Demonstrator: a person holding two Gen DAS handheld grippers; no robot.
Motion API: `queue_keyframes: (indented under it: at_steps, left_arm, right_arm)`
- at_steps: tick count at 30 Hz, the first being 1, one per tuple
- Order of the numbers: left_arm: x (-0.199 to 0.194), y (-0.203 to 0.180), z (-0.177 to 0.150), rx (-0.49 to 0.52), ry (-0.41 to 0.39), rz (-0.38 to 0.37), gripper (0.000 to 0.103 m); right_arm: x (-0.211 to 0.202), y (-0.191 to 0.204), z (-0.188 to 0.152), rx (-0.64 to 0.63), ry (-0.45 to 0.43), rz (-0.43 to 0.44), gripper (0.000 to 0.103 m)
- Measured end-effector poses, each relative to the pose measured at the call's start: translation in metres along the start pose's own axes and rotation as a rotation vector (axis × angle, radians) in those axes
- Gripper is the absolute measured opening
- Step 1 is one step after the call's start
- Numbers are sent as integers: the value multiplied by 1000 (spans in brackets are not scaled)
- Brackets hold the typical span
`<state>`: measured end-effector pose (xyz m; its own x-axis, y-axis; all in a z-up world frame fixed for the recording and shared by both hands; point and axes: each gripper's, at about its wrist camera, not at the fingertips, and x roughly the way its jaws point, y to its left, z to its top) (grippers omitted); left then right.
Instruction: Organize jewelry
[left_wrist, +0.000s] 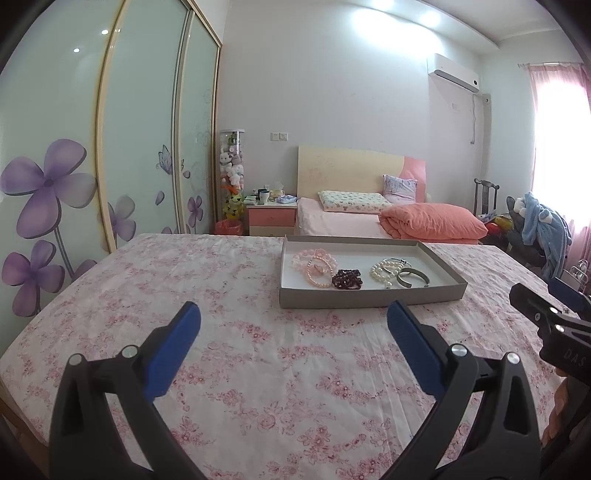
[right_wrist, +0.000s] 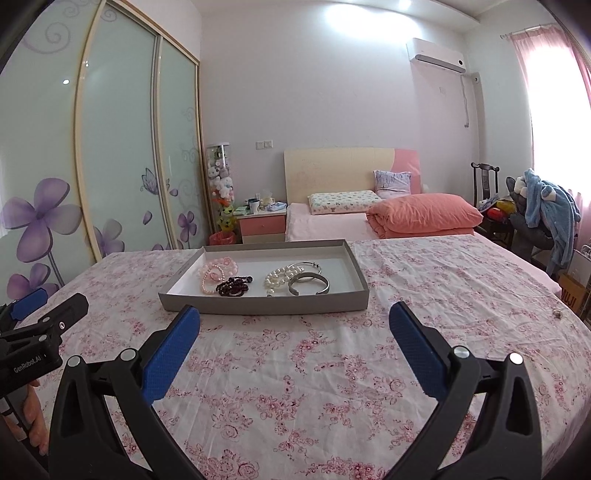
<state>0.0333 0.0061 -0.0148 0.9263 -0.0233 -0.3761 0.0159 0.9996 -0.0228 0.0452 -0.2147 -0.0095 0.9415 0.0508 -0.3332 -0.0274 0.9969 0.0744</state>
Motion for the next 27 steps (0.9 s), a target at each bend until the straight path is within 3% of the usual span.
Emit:
queue_keyframes:
  at_steps: [27]
  left_arm:
    - [-1, -4, 3, -3, 2, -10, 99]
  right_arm:
    - [0, 3, 1, -6, 5, 9, 101]
